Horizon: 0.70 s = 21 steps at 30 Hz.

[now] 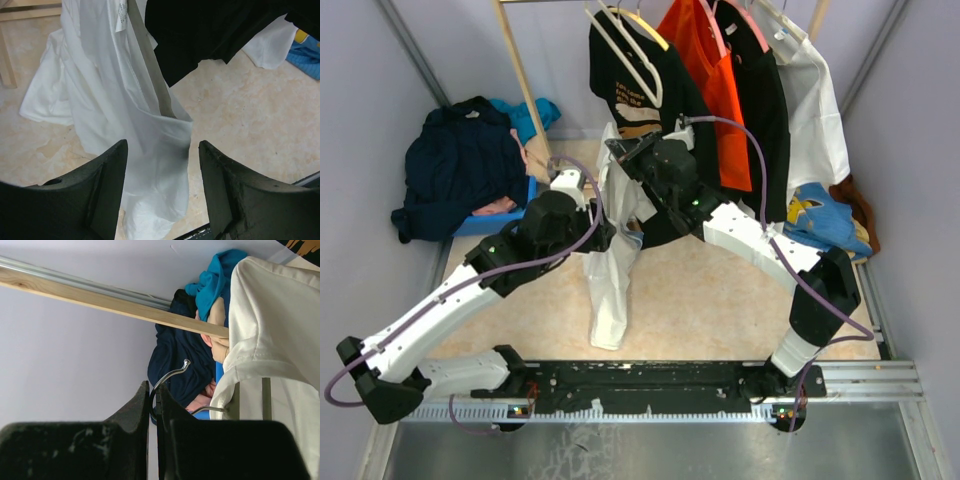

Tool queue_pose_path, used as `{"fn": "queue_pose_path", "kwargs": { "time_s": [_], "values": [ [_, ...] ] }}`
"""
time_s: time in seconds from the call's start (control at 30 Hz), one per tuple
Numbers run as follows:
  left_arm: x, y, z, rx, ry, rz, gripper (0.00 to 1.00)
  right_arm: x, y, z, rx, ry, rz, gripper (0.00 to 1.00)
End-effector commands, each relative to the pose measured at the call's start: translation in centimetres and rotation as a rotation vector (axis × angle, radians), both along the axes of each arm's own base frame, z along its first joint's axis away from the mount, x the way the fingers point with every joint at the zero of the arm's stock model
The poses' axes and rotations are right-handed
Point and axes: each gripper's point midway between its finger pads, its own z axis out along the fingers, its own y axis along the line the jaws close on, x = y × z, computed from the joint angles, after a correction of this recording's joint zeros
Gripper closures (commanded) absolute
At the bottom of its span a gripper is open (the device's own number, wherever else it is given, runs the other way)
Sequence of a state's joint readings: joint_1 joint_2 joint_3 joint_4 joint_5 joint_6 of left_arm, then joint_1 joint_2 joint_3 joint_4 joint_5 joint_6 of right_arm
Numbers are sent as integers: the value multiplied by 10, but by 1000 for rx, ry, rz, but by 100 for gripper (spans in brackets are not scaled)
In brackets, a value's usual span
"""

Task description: Place the t-shirt on the hanger

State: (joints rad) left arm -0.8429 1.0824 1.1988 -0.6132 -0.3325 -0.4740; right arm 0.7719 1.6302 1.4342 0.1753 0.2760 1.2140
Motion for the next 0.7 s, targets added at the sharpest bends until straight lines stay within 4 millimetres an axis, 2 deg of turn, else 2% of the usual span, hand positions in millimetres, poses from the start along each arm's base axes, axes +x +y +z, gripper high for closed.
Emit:
{"fn": "queue_pose_path", "kwargs": {
  "time_s": [0.0, 0.2, 0.43, 0.63, 0.67],
  "values": [
    [10, -5, -2, 20, -12, 27, 35, -4, -5, 57, 127, -100, -18, 100],
    [25, -7, -8, 63, -23, 72, 39, -4, -6, 57, 128, -99, -19, 100],
    [43, -5, 1, 117, -63, 134, 66, -5, -6, 55, 133, -96, -14, 100],
    [51, -7, 4, 146, -71, 149, 71, -6, -7, 58, 137, -99, -13, 100],
    [51, -7, 4, 151, -69, 151, 75, -7, -7, 58, 137, -99, -13, 100]
  ]
}}
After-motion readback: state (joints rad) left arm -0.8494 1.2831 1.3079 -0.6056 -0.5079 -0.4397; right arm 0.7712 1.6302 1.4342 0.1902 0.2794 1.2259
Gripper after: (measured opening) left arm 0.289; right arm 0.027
